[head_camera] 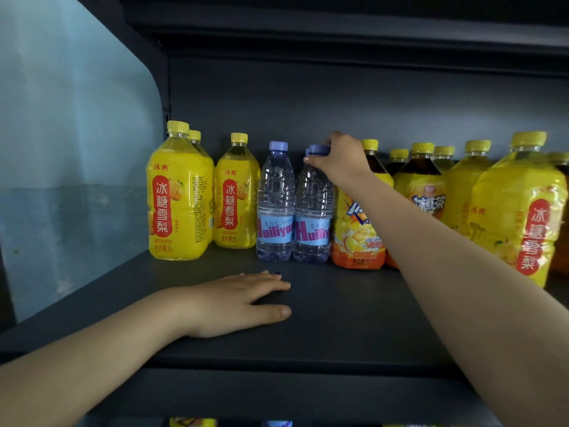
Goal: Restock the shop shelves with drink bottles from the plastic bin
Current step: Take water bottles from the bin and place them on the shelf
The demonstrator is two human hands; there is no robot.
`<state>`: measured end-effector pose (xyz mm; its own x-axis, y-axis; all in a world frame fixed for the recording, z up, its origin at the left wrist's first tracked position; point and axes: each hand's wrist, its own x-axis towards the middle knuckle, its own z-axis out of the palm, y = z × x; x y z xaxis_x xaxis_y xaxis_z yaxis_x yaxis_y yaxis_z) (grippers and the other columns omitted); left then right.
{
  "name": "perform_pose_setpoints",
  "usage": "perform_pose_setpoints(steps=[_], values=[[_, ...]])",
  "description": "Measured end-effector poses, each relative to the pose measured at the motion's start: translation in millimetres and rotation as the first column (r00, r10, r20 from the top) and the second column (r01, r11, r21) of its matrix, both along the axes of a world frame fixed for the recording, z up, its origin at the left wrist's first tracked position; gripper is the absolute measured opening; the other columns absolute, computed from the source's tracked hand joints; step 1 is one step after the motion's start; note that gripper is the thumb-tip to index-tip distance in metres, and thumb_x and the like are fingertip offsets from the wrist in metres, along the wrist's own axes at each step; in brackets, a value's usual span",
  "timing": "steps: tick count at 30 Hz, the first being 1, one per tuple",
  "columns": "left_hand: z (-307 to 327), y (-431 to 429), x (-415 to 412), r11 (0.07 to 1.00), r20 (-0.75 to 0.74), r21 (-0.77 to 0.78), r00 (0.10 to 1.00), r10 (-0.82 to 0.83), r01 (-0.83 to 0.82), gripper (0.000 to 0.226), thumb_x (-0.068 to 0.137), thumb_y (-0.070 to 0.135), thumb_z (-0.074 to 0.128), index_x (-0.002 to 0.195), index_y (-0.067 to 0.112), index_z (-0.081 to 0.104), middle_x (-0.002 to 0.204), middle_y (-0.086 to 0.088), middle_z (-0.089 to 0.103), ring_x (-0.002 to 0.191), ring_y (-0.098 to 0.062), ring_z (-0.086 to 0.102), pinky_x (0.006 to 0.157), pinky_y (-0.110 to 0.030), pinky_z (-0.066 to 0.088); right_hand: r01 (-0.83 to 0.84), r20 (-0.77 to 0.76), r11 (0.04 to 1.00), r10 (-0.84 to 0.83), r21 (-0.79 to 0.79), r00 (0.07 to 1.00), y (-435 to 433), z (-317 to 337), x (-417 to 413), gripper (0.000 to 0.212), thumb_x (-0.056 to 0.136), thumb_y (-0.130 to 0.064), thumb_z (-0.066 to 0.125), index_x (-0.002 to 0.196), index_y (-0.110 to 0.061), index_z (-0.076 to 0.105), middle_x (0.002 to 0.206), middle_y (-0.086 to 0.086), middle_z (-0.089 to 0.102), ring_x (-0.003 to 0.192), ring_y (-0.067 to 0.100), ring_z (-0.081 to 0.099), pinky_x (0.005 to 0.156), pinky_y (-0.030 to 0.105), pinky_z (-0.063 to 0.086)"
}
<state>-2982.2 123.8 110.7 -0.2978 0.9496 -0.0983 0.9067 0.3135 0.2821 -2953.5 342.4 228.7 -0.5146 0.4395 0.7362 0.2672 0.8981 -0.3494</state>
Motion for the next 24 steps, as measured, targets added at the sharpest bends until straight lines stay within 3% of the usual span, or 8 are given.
perform_pose_setpoints(steps=[4,7,10,12,14,16,19,24], values=[[0.8,-1.3,1.3,1.0,0.013,0.007,1.0,0.018,-0.018,0.057,0.091,0.057,0.033,0.144,0.043,0.019,0.155,0.021,0.006,0.14,0.005,0.0,0.112,-0.021,0.003,-0.113,-0.122,0.986,0.098,-0.127,0.988,-12.1,-7.2,19.7,0.038,0.089,-0.03,0.063,0.105,0.005,0.059,0.081,-0.002,0.056,0.08,0.016,0.049,0.057,0.022,0.033],[1.1,-1.5,3.5,0.999,0.012,0.024,0.999,0.042,-0.043,0.055,0.091,0.056,0.035,0.143,0.042,0.023,0.155,0.019,0.01,0.142,0.002,0.004,0.111,-0.021,0.006,-0.175,-0.101,0.959,0.156,-0.222,0.983,-17.5,-13.7,33.9,0.044,0.088,-0.032,0.063,0.114,0.003,0.058,0.094,0.005,0.054,0.088,0.018,0.051,0.072,0.024,0.04],[2.7,-0.9,6.2,0.997,0.008,0.018,0.997,0.074,-0.075,0.054,0.092,0.056,0.035,0.143,0.042,0.024,0.155,0.016,0.012,0.143,-0.002,0.005,0.11,-0.022,0.007,-0.313,-0.173,0.833,0.262,-0.455,0.949,-26.8,-27.2,52.9,0.052,0.088,-0.029,0.065,0.127,0.002,0.052,0.102,0.01,0.057,0.099,0.022,0.056,0.095,0.037,0.048],[2.9,0.0,9.1,0.993,0.009,0.018,0.993,0.116,-0.116,0.054,0.092,0.057,0.035,0.142,0.042,0.025,0.155,0.014,0.014,0.143,-0.005,0.009,0.111,-0.024,0.01,-0.359,-0.203,0.745,0.297,-0.563,0.933,-32.1,-39.1,65.8,0.05,0.089,-0.025,0.063,0.124,0.009,0.051,0.102,0.021,0.058,0.099,0.029,0.058,0.099,0.045,0.047],[2.3,1.8,13.7,0.984,0.001,0.046,0.985,0.17,-0.17,0.054,0.09,0.058,0.038,0.141,0.039,0.031,0.153,0.012,0.022,0.141,-0.009,0.02,0.111,-0.025,0.016,-0.404,-0.235,0.648,0.335,-0.645,0.912,-34.4,-50.6,76.3,0.037,0.09,-0.022,0.063,0.113,0.004,0.053,0.11,0.016,0.058,0.106,0.026,0.056,0.096,0.04,0.049],[2.2,2.4,19.9,0.97,-0.028,0.099,0.974,0.225,-0.221,0.053,0.09,0.057,0.042,0.137,0.034,0.039,0.148,0.009,0.034,0.135,-0.011,0.032,0.109,-0.024,0.025,-0.429,-0.244,0.581,0.371,-0.691,0.896,-36.2,-60.1,85.1,0.03,0.09,-0.021,0.062,0.114,-0.005,0.053,0.12,0.014,0.058,0.112,0.025,0.055,0.089,0.033,0.049],[3.7,-2.2,32.7,0.941,-0.068,0.161,0.948,0.312,-0.298,0.049,0.089,0.053,0.047,0.13,0.027,0.049,0.138,0.008,0.046,0.124,-0.01,0.043,0.103,-0.023,0.033,-0.447,-0.235,0.539,0.418,-0.714,0.878,-34.9,-71.9,96.9,0.032,0.091,-0.02,0.061,0.118,-0.004,0.055,0.122,0.016,0.059,0.113,0.027,0.056,0.083,0.031,0.05],[1.9,-20.2,65.7,0.846,-0.061,0.252,0.865,0.498,-0.47,0.043,0.088,0.052,0.051,0.122,0.028,0.056,0.13,0.008,0.053,0.118,-0.01,0.048,0.1,-0.026,0.038,-0.5,-0.252,0.496,0.484,-0.71,0.838,-19.0,-82.9,124.5,0.045,0.088,-0.023,0.065,0.128,-0.006,0.052,0.122,0.01,0.057,0.11,0.023,0.055,0.097,0.041,0.049]])
